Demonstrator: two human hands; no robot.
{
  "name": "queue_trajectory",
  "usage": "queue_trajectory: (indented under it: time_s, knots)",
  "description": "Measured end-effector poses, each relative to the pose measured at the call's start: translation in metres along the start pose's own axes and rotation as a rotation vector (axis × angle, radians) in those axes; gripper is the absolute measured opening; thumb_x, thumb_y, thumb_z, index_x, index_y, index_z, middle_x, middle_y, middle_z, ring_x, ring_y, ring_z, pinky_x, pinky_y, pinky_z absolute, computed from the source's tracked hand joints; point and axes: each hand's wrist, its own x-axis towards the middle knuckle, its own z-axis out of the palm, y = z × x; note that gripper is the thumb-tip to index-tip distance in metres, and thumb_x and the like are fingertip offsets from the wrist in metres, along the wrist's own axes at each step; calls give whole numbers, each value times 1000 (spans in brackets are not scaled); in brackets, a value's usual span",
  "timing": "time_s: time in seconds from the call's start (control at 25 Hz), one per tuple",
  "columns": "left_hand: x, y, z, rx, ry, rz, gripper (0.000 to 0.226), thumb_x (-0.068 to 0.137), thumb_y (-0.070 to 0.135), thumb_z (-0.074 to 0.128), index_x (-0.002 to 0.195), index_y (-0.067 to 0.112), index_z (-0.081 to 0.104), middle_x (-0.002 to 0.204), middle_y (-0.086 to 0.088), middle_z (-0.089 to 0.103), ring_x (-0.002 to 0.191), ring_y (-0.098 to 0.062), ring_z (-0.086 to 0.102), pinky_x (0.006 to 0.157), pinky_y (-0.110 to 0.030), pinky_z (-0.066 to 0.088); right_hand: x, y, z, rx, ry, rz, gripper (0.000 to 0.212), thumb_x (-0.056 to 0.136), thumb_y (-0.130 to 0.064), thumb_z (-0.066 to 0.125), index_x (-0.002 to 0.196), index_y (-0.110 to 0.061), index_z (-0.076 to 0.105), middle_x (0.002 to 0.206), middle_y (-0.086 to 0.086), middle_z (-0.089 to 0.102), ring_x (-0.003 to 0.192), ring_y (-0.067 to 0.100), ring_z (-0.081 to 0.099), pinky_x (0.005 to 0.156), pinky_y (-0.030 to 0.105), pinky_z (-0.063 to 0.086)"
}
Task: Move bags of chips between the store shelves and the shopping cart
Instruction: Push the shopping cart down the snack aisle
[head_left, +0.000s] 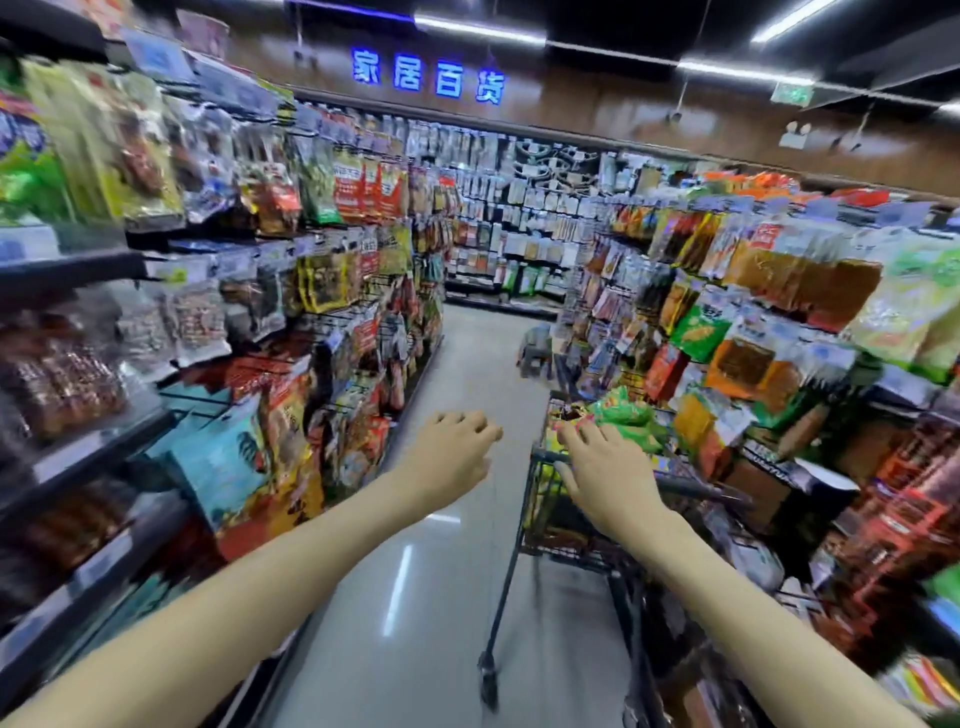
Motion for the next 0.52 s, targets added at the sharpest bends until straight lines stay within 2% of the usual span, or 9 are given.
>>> queue_trajectory:
  time_s: [0.08, 0.2, 0.28, 0.44, 0.52]
  knots:
    - [-5, -26, 21, 37, -28, -33, 34, 94, 32, 56, 126, 20, 54, 122, -3, 57, 108, -30, 58, 89, -39, 42, 22, -24, 30, 44, -7, -41, 48, 63, -35, 86, 98, -13, 65, 83, 9, 62, 76, 33, 61, 52, 38, 49]
    - [4, -67, 57, 78, -65, -35, 31, 81, 28, 70, 110, 19, 61, 101, -2, 62, 87, -28, 62, 75, -39, 49, 62, -46, 73, 52, 3, -83, 42, 67, -37, 83, 97, -15, 64, 80, 5, 61, 72, 28, 60, 54, 35, 46]
    - [25, -97, 84, 108, -68, -23, 35, 75, 28, 76, 106, 21, 62, 95, 1, 61, 79, -24, 60, 68, -37, 49, 95, -53, 102, 74, 13, -89, 40, 68, -37, 82, 97, -16, 64, 80, 3, 60, 71, 26, 59, 53, 33, 43]
    - [74, -140, 123, 130, -81, -21, 33, 73, 30, 77, 103, 23, 64, 96, 4, 64, 82, -22, 62, 67, -35, 48, 157, -51, 147, 106, -11, -59, 34, 79, -38, 73, 104, -18, 62, 88, 3, 62, 78, 24, 60, 59, 33, 45]
    - [97, -160, 144, 122, -97, -42, 32, 76, 31, 75, 105, 24, 64, 98, 4, 64, 85, -22, 62, 69, -35, 48, 186, -50, 171, 123, -6, -54, 33, 79, -38, 74, 103, -18, 63, 88, 2, 63, 75, 24, 61, 58, 32, 43]
